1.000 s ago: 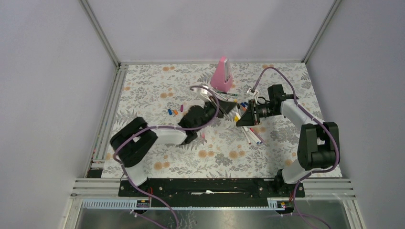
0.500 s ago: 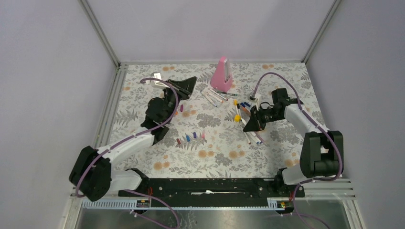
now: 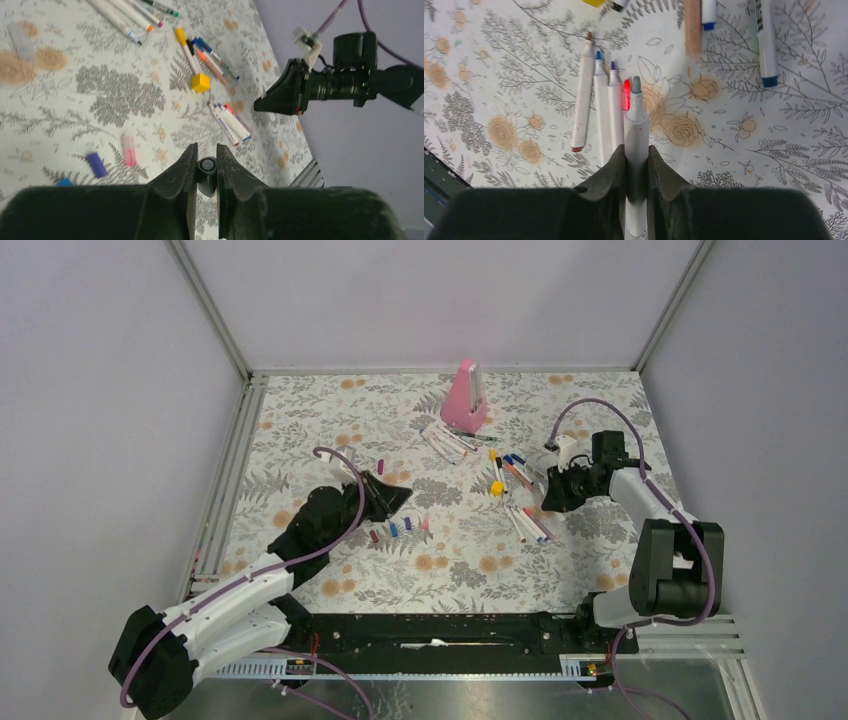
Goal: Open the pen caps
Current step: Place the pen at the center of the board.
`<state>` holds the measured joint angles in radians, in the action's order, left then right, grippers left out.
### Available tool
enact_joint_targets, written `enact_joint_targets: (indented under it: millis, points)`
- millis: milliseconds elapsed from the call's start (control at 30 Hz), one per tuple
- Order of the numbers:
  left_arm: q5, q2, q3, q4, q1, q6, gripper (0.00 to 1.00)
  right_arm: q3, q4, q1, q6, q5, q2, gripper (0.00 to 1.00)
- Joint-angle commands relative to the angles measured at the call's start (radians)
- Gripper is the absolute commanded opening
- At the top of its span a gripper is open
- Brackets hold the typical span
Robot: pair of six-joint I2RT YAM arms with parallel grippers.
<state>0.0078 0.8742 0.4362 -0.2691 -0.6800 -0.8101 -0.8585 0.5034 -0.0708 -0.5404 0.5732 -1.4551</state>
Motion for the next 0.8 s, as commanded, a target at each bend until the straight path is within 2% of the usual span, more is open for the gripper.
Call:
enact_joint_targets:
  millis: [0, 267, 600, 767]
  points:
    - [0.011, -0.048, -0.05, 0.013, -0.02, -0.003, 0.0, -0.01, -0.024, -0.016, 0.031, -0.098, -0.034, 0.13]
    - [0.023, -0.024, -0.07, -0.011, -0.034, -0.002, 0.0, -0.012, -0.022, -0.03, 0.026, -0.112, -0.094, 0.25]
    - [0.018, 0.02, -0.071, -0.043, -0.07, -0.009, 0.0, -0.034, -0.003, -0.037, 0.032, -0.12, -0.167, 0.34]
    - [0.006, 0.03, -0.061, -0.043, -0.088, -0.001, 0.0, -0.038, 0.004, -0.038, 0.03, -0.118, -0.167, 0.35]
